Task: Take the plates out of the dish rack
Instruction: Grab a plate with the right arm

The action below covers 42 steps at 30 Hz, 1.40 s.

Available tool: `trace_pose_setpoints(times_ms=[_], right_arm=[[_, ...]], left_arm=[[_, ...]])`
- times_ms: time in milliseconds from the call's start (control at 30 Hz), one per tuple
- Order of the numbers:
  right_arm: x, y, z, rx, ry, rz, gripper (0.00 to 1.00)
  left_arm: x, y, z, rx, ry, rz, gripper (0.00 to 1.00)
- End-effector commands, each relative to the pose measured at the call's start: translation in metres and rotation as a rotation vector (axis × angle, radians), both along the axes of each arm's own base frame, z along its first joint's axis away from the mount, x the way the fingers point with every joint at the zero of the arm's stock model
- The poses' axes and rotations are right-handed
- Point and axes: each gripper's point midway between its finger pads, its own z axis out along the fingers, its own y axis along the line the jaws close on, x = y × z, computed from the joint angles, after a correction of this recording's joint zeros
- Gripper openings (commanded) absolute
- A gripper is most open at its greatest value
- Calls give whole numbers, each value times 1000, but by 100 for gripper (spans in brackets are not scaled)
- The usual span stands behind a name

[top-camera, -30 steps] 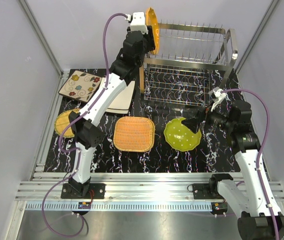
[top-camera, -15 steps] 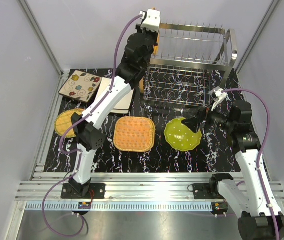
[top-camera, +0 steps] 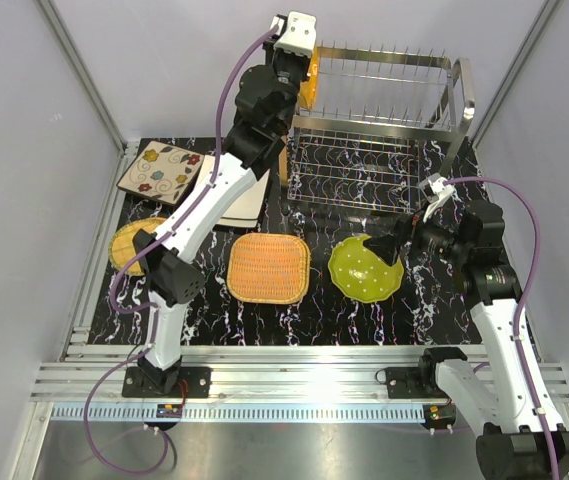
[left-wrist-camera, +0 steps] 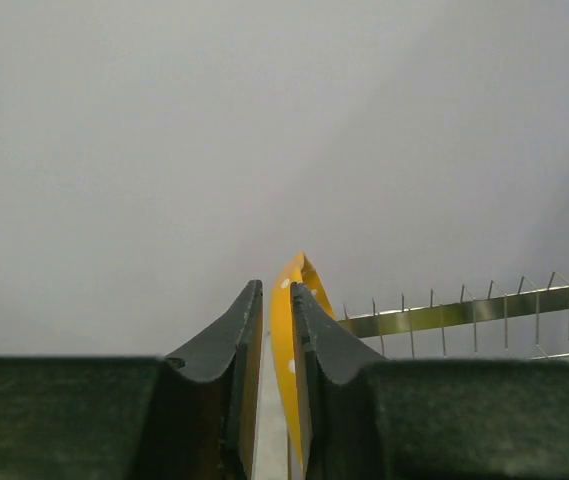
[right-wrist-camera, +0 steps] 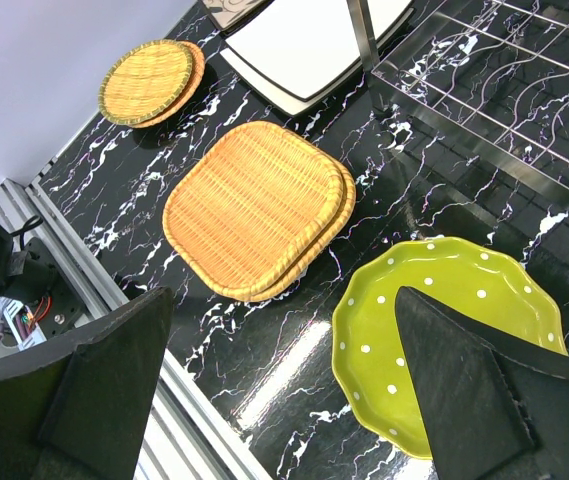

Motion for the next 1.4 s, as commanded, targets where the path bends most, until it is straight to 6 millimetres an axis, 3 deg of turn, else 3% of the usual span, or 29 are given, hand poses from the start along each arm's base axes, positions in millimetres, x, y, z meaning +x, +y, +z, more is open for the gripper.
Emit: trace_pose_setpoints(times_ms=[0, 33, 133, 367, 633, 1033, 1133, 1300, 1367], right_arm=[[4, 0, 23, 8, -82, 2, 100], [5, 0, 23, 9, -79, 3, 100], [5, 0, 23, 16, -76, 0, 100], [5, 1, 24, 20, -76, 4, 100], [4, 0, 25, 17, -81, 0, 100], [3, 0, 27, 17, -85, -3, 100], [2, -1, 28, 14, -87, -7, 100], [2, -1, 28, 14, -87, -8, 100], [2, -1, 29, 15, -89, -9, 100]], left_arm=[[-27, 16, 42, -90, -74, -40, 28], [-26, 14, 37, -87, -54, -48, 39], [-24, 12, 30, -78, -23, -53, 48], [-9, 0, -6, -1, 57, -18, 51], [8, 4, -40, 106, 85, 111, 50], [30, -3, -74, 172, 114, 172, 39], [32, -3, -77, 180, 118, 185, 30], [28, 2, -57, 167, 77, 202, 4], [24, 6, -41, 146, 42, 212, 0]])
